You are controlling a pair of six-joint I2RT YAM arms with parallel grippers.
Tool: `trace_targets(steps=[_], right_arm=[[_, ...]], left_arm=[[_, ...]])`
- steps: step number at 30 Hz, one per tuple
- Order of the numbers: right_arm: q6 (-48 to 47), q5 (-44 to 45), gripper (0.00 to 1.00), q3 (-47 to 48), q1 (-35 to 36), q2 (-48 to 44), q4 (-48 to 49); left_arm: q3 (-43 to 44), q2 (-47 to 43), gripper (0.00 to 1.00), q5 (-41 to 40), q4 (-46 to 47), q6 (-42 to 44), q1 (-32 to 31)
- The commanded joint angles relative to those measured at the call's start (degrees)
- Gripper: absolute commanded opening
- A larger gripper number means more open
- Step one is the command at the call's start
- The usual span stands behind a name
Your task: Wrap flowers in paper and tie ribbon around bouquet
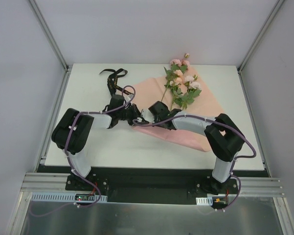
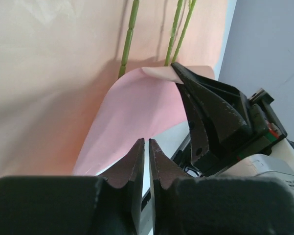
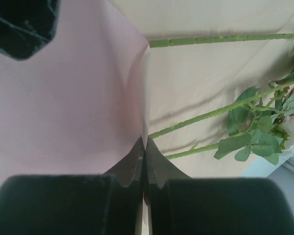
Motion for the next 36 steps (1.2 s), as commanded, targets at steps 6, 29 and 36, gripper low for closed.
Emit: trace_targets(steps=[6,29,36], right_arm=[[-2.4,1.33,0.04,3.78,1.99,0.89,6.49],[10.4,2.65,0.38,8.97,4.55,0.98,2.38],[30.76,7.91,0.6,6.07,3.23,-6.92,-1.66]], left_arm=[[-3.54,4.65,0.06,2.14,9.39,-3.26,-2.53],[-9.7,4.11,0.12,1.09,13.26,-4.58,-2.18],[-11.97,8.69,0.08,-0.32,16.24,-4.66,-2.09]])
